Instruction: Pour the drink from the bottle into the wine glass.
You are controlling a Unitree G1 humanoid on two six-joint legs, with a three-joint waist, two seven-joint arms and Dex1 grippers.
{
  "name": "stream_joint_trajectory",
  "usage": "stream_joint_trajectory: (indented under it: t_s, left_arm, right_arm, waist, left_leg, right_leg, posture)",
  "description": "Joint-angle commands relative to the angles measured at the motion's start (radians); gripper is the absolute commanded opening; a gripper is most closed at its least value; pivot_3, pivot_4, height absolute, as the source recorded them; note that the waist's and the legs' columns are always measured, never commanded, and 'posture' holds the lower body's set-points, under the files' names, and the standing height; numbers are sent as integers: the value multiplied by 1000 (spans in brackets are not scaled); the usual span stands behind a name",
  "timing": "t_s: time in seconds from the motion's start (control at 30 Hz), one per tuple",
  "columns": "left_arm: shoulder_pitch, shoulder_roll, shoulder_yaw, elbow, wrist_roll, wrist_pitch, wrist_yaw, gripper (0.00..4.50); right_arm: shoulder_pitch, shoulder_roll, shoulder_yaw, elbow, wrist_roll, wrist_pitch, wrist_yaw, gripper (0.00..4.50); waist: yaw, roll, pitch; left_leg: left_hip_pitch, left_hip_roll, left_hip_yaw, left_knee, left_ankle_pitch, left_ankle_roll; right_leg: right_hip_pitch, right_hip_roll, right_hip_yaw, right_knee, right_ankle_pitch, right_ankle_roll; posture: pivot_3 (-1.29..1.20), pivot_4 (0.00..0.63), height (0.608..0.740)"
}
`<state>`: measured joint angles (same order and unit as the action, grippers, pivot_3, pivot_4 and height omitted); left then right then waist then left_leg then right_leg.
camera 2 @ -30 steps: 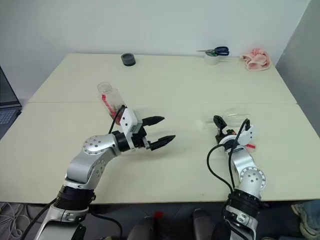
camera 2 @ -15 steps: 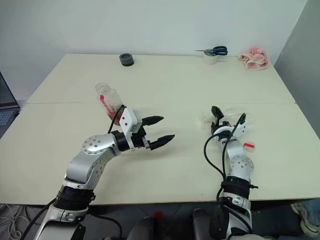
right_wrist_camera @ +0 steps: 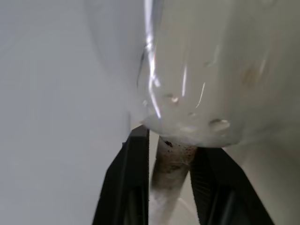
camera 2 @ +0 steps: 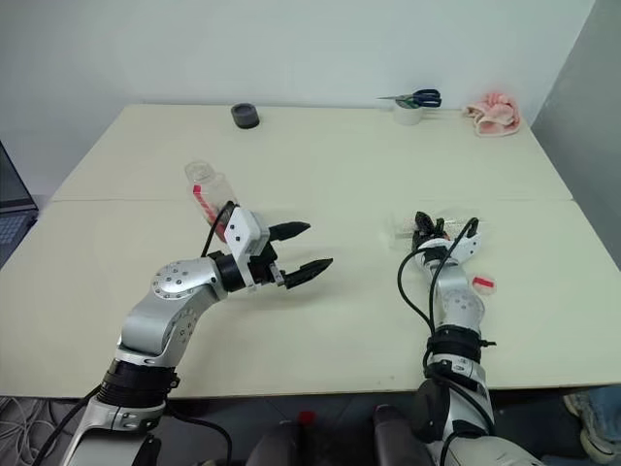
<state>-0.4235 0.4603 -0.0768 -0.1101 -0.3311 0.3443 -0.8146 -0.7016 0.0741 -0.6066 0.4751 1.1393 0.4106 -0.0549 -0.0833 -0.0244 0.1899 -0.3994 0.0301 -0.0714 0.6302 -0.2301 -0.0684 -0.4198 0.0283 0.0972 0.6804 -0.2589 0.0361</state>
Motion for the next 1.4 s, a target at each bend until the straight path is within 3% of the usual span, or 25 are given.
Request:
stream_joint_trajectory:
  t_s: [0.03, 0.13, 0.3, 0.43, 0.53, 0.63, 0.8, 1.07, 1.3, 1.4]
  left_arm:
    - [-5, 8, 16, -42, -2, 1, 11, 4500]
    - [0, 15, 24, -40, -2, 1, 11, 4500]
    - [51, 47, 72, -71, -23, 18, 28, 4500]
    - [110, 66, 133, -128, -64, 63, 48, 4500]
    - [164, 76, 183, -184, -99, 103, 70, 4500]
    - [210, 78, 232, -249, -143, 148, 103, 4500]
    - [296, 99, 296, -355, -202, 202, 130, 4500]
    - [376, 130, 340, -437, -241, 245, 168, 4500]
    - [374, 135, 343, -434, -245, 249, 188, 4500]
    - [360, 135, 332, -423, -240, 249, 193, 4500]
  right_arm:
    - [-4, -17, 22, -38, -33, -6, 20, 229]
    - [2, -27, 130, -145, -115, 20, 57, 229]
    - [13, -119, 546, -398, -484, -8, 205, 229]
    - [24, -139, 758, -375, -745, -181, 301, 229]
    - [44, -114, 837, -240, -894, -358, 323, 229]
    - [55, -91, 869, -69, -1011, -537, 314, 229]
    - [50, -52, 857, 140, -1078, -676, 326, 229]
    - [35, -34, 828, 294, -1113, -750, 361, 229]
    - [12, -29, 818, 329, -1131, -709, 370, 229]
    - [13, -31, 805, 329, -1129, -707, 375, 1190]
  waist:
    - [0, 0, 0]
    - [0, 1, 0]
    - [-11, 3, 2]
    - [-8, 3, 2]
    - [-3, 2, 1]
    - [5, 1, 1]
    - [2, 0, 1]
    - [-1, 0, 0]
    - [-1, -2, -1]
    - [-1, -2, -1]
  left_leg:
    - [0, 0, 0, 0, 0, 0]
    - [0, 0, 0, 0, 0, 0]
    - [-2, 0, 2, -1, 0, 0]
    - [-1, 3, 0, -2, 0, 0]
    - [-1, 3, 0, -1, 0, 0]
    - [-1, 1, 0, -1, 0, 0]
    - [-1, -1, 1, 0, 0, 0]
    - [2, 0, 0, -1, 0, 0]
    - [3, 0, 0, -1, 0, 0]
    - [3, 1, 0, -1, 0, 0]
  right_leg:
    - [0, 0, 0, 0, 0, 0]
    - [0, 0, 0, 0, 0, 0]
    - [-4, 0, 3, 0, 0, 0]
    - [-4, 3, 0, 0, -1, -1]
    - [-3, 3, 0, 0, -1, -1]
    - [-2, 0, 0, -1, -1, -1]
    - [-1, -3, 0, -1, 0, -1]
    - [0, -1, 0, 0, -1, -1]
    - [1, -1, 0, 0, -1, -1]
    - [1, -1, 0, 0, -1, -1]
  posture:
    - [0, 150, 740]
    - [0, 150, 740]
    - [0, 150, 740]
    - [0, 150, 740]
    - [0, 150, 740]
    - [0, 150, 740]
    - [0, 150, 740]
    - [0, 150, 740]
    - [0, 150, 740]
    - [0, 150, 740]
